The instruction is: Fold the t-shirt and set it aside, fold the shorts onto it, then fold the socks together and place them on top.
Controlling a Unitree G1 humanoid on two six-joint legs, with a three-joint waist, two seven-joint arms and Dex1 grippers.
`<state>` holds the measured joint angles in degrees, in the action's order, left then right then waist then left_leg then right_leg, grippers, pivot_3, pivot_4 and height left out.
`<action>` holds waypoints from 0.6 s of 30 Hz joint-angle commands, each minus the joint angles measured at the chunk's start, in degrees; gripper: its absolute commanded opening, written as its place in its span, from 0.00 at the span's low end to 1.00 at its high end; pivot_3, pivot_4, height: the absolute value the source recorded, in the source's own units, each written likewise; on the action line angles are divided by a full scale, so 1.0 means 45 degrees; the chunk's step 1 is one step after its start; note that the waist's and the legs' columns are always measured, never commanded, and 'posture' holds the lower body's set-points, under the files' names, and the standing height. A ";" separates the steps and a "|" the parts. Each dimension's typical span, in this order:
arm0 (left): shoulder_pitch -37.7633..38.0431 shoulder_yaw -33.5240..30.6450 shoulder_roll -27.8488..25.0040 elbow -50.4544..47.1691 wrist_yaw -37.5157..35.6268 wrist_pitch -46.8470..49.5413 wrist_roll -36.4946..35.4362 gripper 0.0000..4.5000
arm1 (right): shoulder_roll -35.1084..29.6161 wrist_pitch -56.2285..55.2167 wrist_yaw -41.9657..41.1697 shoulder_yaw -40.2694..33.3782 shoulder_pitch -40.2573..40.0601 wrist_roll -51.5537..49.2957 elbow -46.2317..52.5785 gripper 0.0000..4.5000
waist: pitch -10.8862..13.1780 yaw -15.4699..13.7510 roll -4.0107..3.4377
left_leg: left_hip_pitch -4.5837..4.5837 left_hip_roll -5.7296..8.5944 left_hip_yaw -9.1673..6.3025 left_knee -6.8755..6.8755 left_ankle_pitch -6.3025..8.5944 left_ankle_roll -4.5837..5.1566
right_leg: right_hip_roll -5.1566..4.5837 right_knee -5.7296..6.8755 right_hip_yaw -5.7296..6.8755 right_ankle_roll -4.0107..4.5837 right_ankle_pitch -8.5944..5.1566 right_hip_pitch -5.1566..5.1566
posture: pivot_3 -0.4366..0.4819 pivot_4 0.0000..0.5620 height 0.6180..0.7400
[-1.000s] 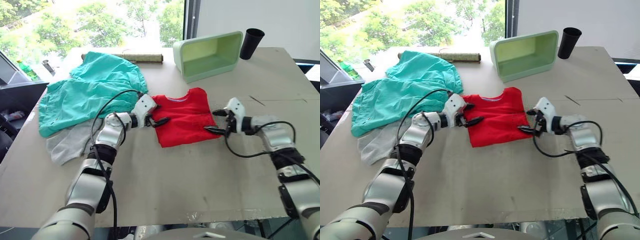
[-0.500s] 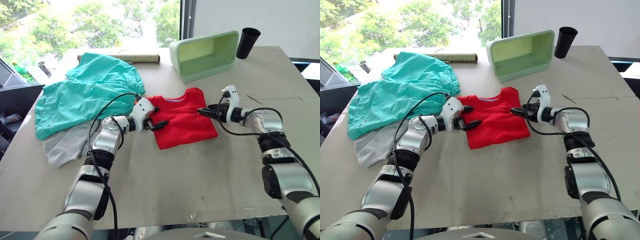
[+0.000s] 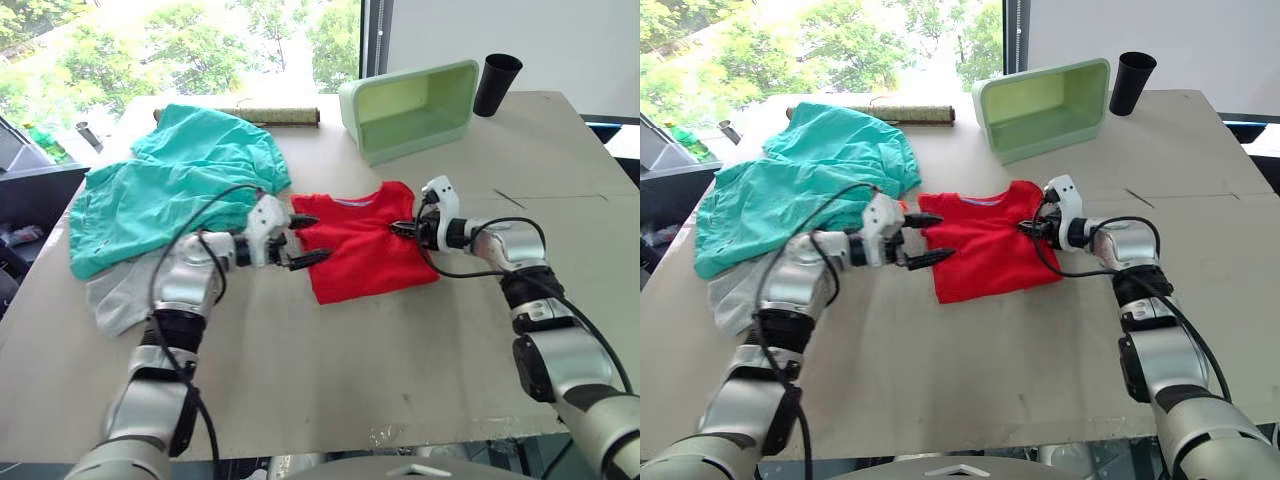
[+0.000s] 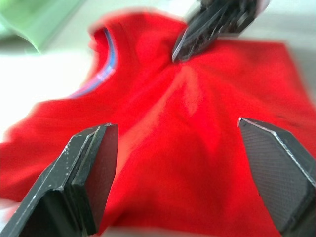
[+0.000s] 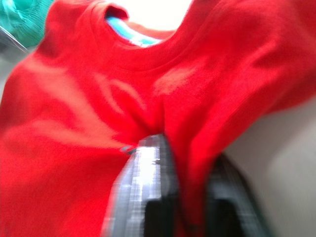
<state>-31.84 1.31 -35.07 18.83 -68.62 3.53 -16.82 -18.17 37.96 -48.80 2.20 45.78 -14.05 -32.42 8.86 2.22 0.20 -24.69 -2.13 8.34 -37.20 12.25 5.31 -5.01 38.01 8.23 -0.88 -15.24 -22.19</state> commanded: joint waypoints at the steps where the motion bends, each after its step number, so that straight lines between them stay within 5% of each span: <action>1: 0.0326 -0.0332 -0.0922 -0.2860 -0.0869 0.1696 -0.1304 0.92 | -0.0728 0.1042 0.0415 -0.0204 -0.0808 -0.0119 0.2277 0.02 | 0.0001 -0.0052 -0.0002 | -0.0001 0.0002 -0.0001 0.0001 0.0000 0.0000 | -0.0004 -0.0004 0.0000 0.0000 0.0000 0.0002 | 0.48 0.27 1.00; 10: 0.0345 -0.0281 -0.1635 -0.8204 -0.0252 0.5613 -0.3762 0.92 | -0.5063 0.3060 0.0368 -0.1849 -0.3960 -0.0589 0.7122 0.02 | 0.0033 -0.0410 -0.0033 | -0.0007 0.0016 -0.0021 0.0003 0.0004 0.0000 | -0.0023 -0.0023 0.0003 -0.0004 -0.0003 0.0009 | 0.48 0.27 1.00; 18: -0.0508 0.0399 -0.1532 -0.9242 0.0041 0.6689 -0.4142 0.92 | -0.9403 -0.0999 -0.1106 -0.3039 -0.6178 0.0442 0.5049 0.02 | 0.0042 -0.0355 -0.0042 | 0.0002 0.0008 -0.0014 0.0009 0.0002 0.0005 | 0.0015 -0.0028 -0.0006 -0.0045 -0.0029 0.0012 | 0.48 0.27 1.00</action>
<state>-32.99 2.84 -41.64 -20.86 -68.74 33.40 -35.14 -58.39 39.68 -52.44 -9.31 17.96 -13.52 -7.11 9.04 0.63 0.01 -24.67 -2.10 8.29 -37.16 12.26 5.33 -4.93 37.89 8.19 -1.10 -15.38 -22.13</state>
